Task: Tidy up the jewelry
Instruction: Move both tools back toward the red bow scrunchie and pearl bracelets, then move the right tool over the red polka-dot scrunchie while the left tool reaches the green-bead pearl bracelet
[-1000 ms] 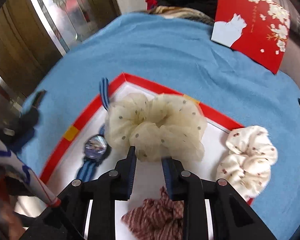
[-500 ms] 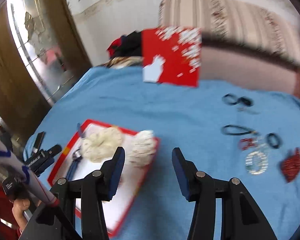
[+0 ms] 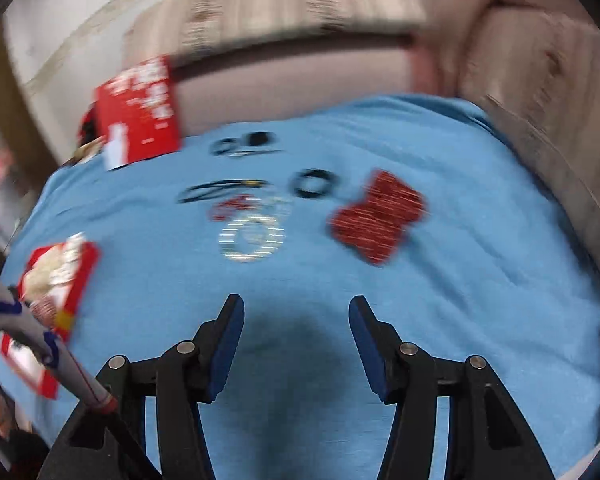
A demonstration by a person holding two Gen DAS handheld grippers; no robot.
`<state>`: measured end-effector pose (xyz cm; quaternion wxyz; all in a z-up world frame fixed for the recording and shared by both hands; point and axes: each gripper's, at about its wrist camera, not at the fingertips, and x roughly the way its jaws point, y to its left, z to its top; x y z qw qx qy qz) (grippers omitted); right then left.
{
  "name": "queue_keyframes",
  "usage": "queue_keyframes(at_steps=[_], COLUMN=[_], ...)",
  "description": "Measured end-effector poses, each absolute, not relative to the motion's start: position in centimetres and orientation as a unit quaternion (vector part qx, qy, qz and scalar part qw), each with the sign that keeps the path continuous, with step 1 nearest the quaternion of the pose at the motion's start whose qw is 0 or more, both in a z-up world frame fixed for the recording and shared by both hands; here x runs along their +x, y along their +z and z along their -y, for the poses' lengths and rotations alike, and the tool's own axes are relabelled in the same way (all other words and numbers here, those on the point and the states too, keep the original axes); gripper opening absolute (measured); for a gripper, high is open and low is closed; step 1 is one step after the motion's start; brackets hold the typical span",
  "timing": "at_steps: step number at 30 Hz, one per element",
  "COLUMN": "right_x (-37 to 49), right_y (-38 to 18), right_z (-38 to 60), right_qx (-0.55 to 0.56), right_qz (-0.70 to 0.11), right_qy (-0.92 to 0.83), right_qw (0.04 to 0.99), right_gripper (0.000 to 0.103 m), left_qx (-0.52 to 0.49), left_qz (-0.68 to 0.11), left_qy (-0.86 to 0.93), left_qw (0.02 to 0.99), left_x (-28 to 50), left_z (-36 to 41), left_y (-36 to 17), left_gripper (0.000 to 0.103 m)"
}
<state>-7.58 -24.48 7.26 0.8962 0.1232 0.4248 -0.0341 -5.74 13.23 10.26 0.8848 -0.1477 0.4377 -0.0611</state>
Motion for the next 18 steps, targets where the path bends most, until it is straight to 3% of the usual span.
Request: queue_keyframes(at_steps=[6,18], right_x=[-6.6,-1.8], right_y=[5.0,2.0], right_z=[30.0,34.8], right_qx=[0.19,0.308], right_qz=[-0.412,-0.38], right_qy=[-0.076,-0.077], right_qw=[0.888,0.869], right_gripper=[0.059,0.059], left_qx=[-0.129,-0.068], left_qz=[-0.488,-0.51], left_qy=[-0.125,-0.198], left_qw=[0.854,0.834], left_x=[-3.2,5.2], left_z=[-6.6,6.1], left_y=[7.4,4.4], left_gripper=[0.074,0.073])
